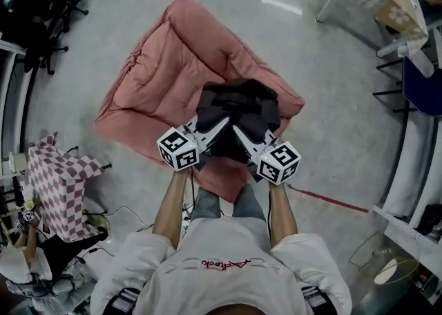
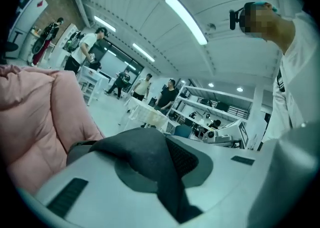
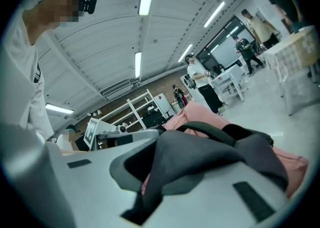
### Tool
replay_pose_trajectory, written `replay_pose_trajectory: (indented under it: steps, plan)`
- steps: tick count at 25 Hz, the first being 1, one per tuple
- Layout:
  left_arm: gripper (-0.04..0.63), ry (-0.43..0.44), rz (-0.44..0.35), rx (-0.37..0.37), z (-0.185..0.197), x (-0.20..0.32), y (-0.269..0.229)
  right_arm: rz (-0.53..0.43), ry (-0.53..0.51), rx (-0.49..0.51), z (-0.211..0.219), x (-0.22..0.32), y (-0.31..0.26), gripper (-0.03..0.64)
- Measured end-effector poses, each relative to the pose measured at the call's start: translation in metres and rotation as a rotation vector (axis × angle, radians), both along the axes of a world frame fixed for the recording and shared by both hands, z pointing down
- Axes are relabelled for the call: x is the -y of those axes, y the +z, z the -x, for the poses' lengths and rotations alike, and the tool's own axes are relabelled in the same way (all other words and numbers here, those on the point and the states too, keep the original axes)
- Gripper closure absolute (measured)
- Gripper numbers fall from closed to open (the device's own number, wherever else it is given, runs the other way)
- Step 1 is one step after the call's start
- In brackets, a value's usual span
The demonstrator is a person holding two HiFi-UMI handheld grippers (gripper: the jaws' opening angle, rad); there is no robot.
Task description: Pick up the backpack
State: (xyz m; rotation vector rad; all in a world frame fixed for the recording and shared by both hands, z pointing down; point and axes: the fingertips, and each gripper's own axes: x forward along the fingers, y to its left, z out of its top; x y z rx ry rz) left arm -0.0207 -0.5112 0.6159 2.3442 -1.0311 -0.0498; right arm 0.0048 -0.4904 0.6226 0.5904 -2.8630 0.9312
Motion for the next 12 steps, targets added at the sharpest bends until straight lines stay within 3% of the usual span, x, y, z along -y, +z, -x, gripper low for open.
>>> replay_pose_trajectory:
  steps: [2,5,8,12]
  plan:
    - [0.545,-0.031,-0.012,0.008,-0.014,0.069,-0.01,-0.016,-0.014,0.014,-0.015,0.075,-0.01,0.569]
    - [0.545,-0.078,-0.04,-0.015,0.002,0.154,-0.06,-0.061,-0.048,-0.006,-0.001,0.164,-0.059,0.569]
    - [0.545,-0.092,-0.082,-0.035,0.016,0.167,-0.115,-0.111,-0.047,-0.015,0.013,0.18,-0.116,0.569]
    - [0.545,-0.073,-0.154,-0.018,0.009,0.165,-0.139,-0.173,-0.007,0.009,0.007,0.184,-0.142,0.569]
